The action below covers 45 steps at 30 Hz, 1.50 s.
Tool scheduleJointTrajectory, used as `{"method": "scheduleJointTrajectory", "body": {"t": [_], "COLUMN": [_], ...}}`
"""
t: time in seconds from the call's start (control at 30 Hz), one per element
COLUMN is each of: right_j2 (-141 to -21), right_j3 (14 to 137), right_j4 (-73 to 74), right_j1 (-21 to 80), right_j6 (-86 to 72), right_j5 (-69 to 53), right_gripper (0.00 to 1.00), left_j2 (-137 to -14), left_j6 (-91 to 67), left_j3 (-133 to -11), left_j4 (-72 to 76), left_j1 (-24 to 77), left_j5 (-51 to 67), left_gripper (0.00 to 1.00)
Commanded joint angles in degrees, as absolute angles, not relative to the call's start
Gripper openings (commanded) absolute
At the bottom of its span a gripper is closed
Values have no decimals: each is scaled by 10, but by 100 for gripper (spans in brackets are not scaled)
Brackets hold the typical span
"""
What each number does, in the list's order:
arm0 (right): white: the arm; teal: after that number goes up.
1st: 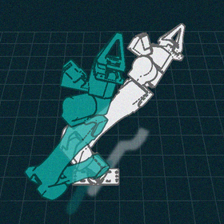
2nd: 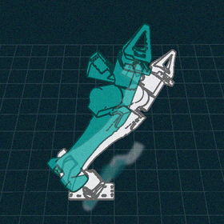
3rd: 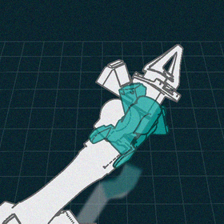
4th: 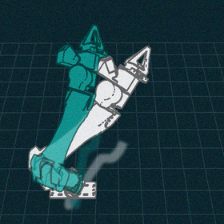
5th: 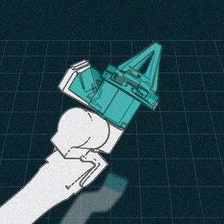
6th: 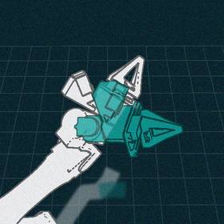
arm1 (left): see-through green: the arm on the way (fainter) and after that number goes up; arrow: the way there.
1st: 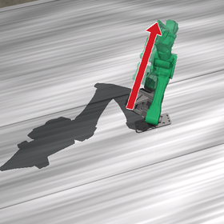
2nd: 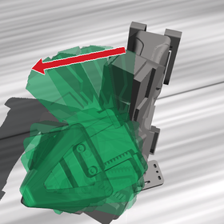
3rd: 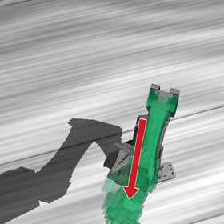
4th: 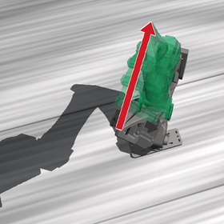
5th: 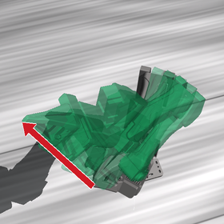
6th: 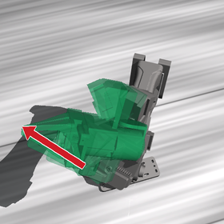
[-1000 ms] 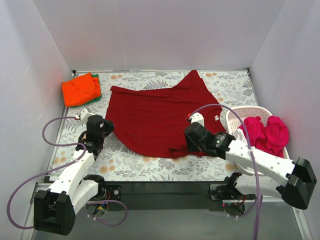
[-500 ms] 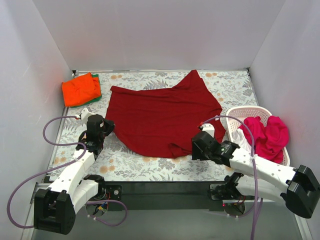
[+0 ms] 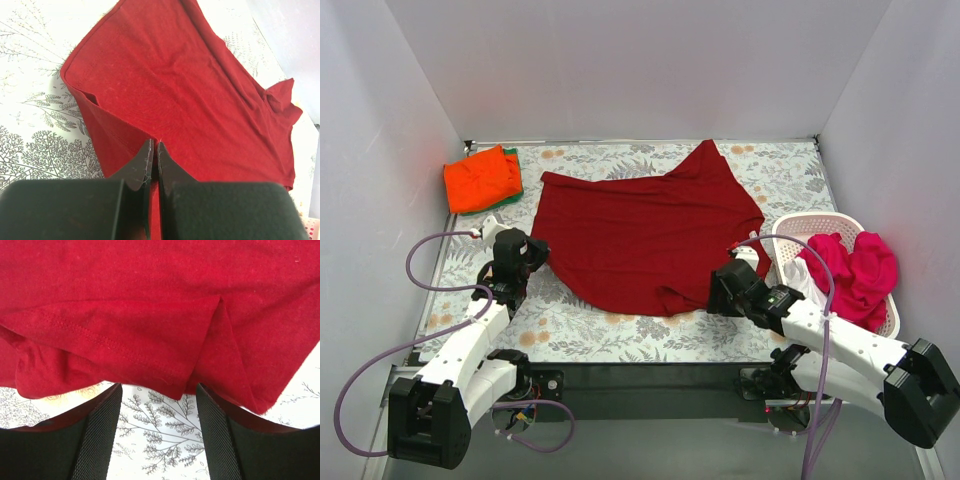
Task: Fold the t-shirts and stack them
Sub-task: Fold the tshirt
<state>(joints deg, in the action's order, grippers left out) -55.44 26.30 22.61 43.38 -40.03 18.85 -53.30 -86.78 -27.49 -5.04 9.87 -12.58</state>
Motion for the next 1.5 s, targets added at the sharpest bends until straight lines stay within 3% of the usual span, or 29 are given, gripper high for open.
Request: {"method": "scheduleJointTrajectory", "body": {"t": [0.0, 0.23, 0.4, 0.63, 1.0, 1.47], "right_j2": [-544, -560, -548, -555, -553, -515], "right_j3": [251, 240, 239, 247, 323, 316], "right_j4": [184, 162, 158, 158, 156, 153], "right_j1": [424, 418, 418, 417, 381, 344], "right_j6": [-392, -392, -395, -381, -299, -279], "right_j5": [170, 146, 142, 158, 200, 185], "right_gripper": [54, 47, 35, 1, 1, 1], "left_j2": [-528, -528, -527, -531, -541, -548], "left_j6": [-860, -860, -860, -860, -857, -856], "left_j3": [-279, -277, -276, -275, -277, -280], "left_j4": [-44, -44, -43, -43, -38, -38], "left_j1": [98, 98, 98, 98, 98, 98], "left_j5": [-122, -126, -127, -126, -141, -142], "left_gripper": [0, 0, 0, 0, 0, 0]}}
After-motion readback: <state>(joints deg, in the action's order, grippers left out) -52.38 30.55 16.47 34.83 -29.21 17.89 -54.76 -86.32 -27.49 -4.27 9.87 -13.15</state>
